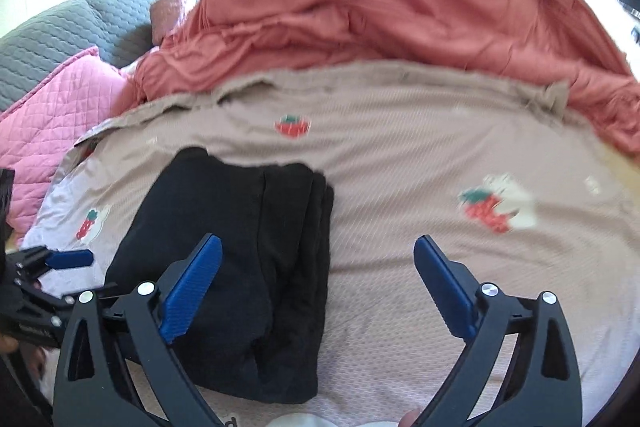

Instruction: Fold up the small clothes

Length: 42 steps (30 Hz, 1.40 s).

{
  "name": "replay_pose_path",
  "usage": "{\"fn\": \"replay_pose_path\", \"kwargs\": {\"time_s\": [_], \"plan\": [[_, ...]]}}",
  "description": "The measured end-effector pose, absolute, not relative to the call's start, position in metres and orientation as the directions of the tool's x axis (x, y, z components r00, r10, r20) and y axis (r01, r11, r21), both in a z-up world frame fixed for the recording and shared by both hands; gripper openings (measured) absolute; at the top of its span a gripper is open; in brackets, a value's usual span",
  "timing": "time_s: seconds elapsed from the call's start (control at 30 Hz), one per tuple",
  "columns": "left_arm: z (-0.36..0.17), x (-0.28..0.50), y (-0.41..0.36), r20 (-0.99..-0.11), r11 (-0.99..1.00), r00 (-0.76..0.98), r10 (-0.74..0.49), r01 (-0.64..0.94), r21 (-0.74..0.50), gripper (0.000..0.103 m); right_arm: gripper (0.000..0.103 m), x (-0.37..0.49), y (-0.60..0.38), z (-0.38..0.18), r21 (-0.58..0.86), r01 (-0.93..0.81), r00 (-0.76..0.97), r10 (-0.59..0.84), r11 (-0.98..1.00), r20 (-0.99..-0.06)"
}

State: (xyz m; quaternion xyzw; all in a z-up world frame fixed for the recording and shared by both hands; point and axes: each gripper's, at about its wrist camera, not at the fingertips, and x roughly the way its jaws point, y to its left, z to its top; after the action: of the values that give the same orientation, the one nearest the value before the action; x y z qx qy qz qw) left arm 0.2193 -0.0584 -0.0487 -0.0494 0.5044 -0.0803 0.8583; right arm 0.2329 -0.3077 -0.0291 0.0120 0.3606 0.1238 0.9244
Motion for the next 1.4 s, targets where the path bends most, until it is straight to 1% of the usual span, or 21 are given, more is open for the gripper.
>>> {"fn": "replay_pose_path", "kwargs": {"time_s": [0.03, 0.2, 0.3, 0.4, 0.53, 0.7, 0.8, 0.9, 1.1, 1.4], "plan": [[-0.044, 0.217, -0.057, -0.855, 0.986, 0.49, -0.168, 0.078, -0.148, 0.094, 0.099, 0.228, -0.309, -0.025, 0.104, -0.209, 0.729, 0.226, 0.972, -0.646], [-0.025, 0.206, -0.05, -0.833, 0.996, 0.546, -0.088, 0.035, -0.082, 0.094, 0.098, 0.204, -0.314, 0.001, 0.137, -0.183, 0.804, 0.228, 0.974, -0.55], [-0.014, 0.196, -0.047, -0.819, 0.999, 0.572, -0.05, 0.013, -0.052, 0.094, 0.098, 0.184, -0.313, 0.014, 0.114, -0.172, 0.842, 0.206, 0.979, -0.499], [0.0, 0.181, -0.043, -0.794, 0.998, 0.607, -0.046, 0.003, -0.056, 0.094, 0.098, 0.162, -0.308, 0.021, 0.087, -0.185, 0.853, 0.204, 0.979, -0.48], [0.011, 0.158, -0.041, -0.773, 0.999, 0.632, -0.044, 0.006, -0.052, 0.094, 0.098, 0.139, -0.303, 0.026, 0.047, -0.201, 0.841, 0.197, 0.979, -0.503], [0.017, 0.132, -0.038, -0.767, 0.997, 0.64, -0.058, 0.002, -0.074, 0.094, 0.098, 0.116, -0.305, 0.028, 0.119, -0.218, 0.795, 0.247, 0.969, -0.555], [0.016, 0.119, -0.037, -0.78, 0.997, 0.623, -0.059, 0.005, -0.071, 0.094, 0.098, 0.101, -0.306, 0.029, 0.14, -0.196, 0.778, 0.241, 0.971, -0.58], [0.015, 0.106, -0.036, -0.791, 0.998, 0.61, -0.056, 0.009, -0.063, 0.094, 0.098, 0.085, -0.302, 0.026, 0.122, -0.185, 0.755, 0.22, 0.975, -0.617], [0.001, 0.085, -0.03, -0.829, 0.994, 0.55, -0.1, 0.018, -0.108, 0.094, 0.098, 0.057, -0.293, 0.011, 0.079, -0.194, 0.705, 0.194, 0.978, -0.682], [-0.011, 0.07, -0.022, -0.832, 0.988, 0.543, -0.113, -0.025, -0.151, 0.094, 0.099, 0.052, -0.278, -0.001, 0.028, -0.235, 0.682, 0.186, 0.972, -0.707]]}}
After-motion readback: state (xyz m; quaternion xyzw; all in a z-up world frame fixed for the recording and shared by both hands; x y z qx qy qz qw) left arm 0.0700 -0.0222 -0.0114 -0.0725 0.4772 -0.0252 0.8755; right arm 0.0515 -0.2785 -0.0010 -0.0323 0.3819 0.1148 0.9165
